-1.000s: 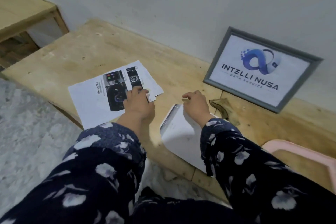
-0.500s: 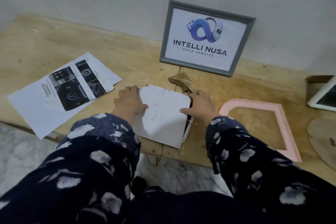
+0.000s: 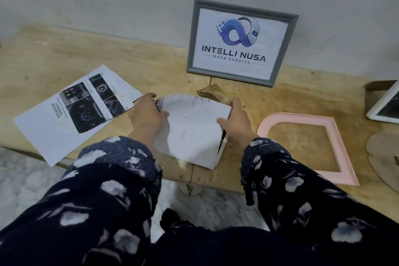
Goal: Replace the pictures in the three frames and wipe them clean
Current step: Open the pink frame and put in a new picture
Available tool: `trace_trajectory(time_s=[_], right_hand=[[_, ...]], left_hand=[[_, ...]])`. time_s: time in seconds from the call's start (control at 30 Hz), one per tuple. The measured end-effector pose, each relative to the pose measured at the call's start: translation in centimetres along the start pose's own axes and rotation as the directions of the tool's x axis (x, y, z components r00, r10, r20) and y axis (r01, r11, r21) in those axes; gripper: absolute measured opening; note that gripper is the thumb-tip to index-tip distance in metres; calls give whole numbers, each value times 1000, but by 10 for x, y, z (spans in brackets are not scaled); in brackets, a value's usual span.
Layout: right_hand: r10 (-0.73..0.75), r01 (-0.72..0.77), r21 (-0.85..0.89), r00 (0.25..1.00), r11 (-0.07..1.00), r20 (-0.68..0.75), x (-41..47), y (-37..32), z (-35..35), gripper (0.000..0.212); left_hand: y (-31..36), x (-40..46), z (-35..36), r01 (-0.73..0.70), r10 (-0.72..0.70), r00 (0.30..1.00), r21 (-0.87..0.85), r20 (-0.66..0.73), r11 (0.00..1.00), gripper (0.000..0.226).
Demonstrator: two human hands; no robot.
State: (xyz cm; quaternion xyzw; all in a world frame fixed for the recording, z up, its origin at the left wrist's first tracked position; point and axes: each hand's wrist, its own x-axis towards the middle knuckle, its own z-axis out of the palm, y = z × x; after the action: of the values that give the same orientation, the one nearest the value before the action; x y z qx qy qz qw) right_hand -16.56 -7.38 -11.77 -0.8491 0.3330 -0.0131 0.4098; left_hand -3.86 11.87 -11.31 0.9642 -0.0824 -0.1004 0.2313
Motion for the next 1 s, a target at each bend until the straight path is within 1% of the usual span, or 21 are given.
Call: trace_trajectory(time_s=[0.03, 0.07, 0.1, 0.2, 0.27, 0.37, 0.5, 0.57, 0.67, 0.83, 0.93, 1.0], right_hand=[[13, -10, 137, 1000, 991, -16, 0, -2, -5, 40], [19, -10, 226, 999, 974, -39, 2, -4, -12, 41], [28, -7, 281, 997, 960, -68, 3, -7, -19, 42], [40, 18, 405, 990, 914, -135, 11, -8, -46, 41], [33, 50, 446, 984, 893, -177, 11, -3, -67, 38], [-9, 97, 411, 978, 907, -209, 5, 9, -109, 39], [-23, 112, 361, 970, 926, -242, 0, 47, -162, 38], [-15, 105, 347, 967, 932, -252, -4, 67, -182, 37], [23, 63, 334, 968, 940, -248, -9, 108, -207, 36], [98, -4, 332, 958, 943, -268, -15, 162, -231, 35], [134, -50, 307, 957, 950, -258, -15, 189, -238, 36], [149, -75, 278, 956, 957, -254, -16, 200, -238, 40]], left_hand=[[3, 0, -5, -18, 18, 1000, -25, -7, 1000, 46], [7, -2, -10, -45, 44, 999, -46, -15, 998, 34], [13, -4, -15, -71, 69, 997, -89, -26, 993, 28], [43, -13, -25, -111, 89, 993, -326, -80, 939, 21], [66, -22, -25, -149, 111, 987, -403, -117, 903, 16], [100, -43, -12, -161, 109, 984, -454, -140, 877, 15], [146, -72, 22, -162, 110, 985, -505, -131, 848, 30], [166, -85, 41, -170, 121, 984, -506, -127, 846, 32], [195, -107, 74, -166, 135, 986, -500, -98, 850, 31], [226, -136, 115, -91, 80, 996, -526, -44, 845, 41], [239, -149, 133, -61, 68, 998, -508, -6, 859, 40], [243, -156, 142, -47, 62, 998, -486, 16, 873, 43]])
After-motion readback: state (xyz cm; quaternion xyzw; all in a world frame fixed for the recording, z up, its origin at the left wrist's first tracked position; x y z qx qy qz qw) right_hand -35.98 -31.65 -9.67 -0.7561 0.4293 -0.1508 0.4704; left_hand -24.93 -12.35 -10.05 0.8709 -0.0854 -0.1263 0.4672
